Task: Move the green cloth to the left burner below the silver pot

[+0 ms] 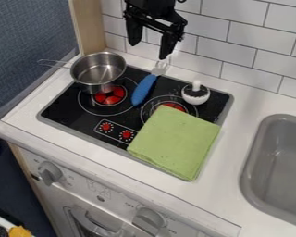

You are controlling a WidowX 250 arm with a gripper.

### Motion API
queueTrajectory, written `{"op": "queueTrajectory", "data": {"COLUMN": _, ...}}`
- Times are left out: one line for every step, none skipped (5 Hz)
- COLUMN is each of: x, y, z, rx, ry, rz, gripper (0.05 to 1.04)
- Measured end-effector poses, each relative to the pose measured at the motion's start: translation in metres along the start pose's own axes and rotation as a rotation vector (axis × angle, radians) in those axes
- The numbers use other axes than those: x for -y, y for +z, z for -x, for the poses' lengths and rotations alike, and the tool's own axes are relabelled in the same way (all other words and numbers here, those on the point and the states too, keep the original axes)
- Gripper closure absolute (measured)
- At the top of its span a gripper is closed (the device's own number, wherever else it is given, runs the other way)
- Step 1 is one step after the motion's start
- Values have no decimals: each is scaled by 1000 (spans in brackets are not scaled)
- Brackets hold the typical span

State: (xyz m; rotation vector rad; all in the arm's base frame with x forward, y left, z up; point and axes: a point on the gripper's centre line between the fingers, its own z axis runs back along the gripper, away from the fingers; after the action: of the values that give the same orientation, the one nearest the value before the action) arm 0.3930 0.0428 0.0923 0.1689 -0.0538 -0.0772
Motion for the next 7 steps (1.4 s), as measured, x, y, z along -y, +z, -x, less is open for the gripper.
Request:
{"op": "queueTrajectory", "data": {"x": 4, "y": -14, "z": 3, "rx": -34, "ry": -8, "rz": 6, "gripper": 79}}
{"op": "queueTrajectory", "data": {"x": 25, "y": -20, "z": 31, "rx": -50, "ry": -77, "rz": 24, "gripper": 79}}
{"op": "queueTrajectory", "data": {"x": 53, "y": -2, "z": 57, "rx": -4, "ry": -169, "rz": 67, "gripper": 79}}
{"op": "queueTrajectory", "data": {"x": 82, "y": -4, "z": 89, "rx": -29, "ry": -264, "rz": 77, "gripper": 79}}
{"op": "queueTrajectory", "data": {"x": 92, "y": -20, "z": 93, "rx": -57, "ry": -259, "rz": 95, "gripper": 79}}
{"op": "queueTrajectory", "data": {"x": 100, "y": -50, "z": 87, "rx": -67, "ry": -231, "rz": 111, "gripper": 79}}
{"op": "queueTrajectory", "data": {"x": 101, "y": -62, "z": 75, "rx": -2, "ry": -209, "rz": 105, "gripper": 79}}
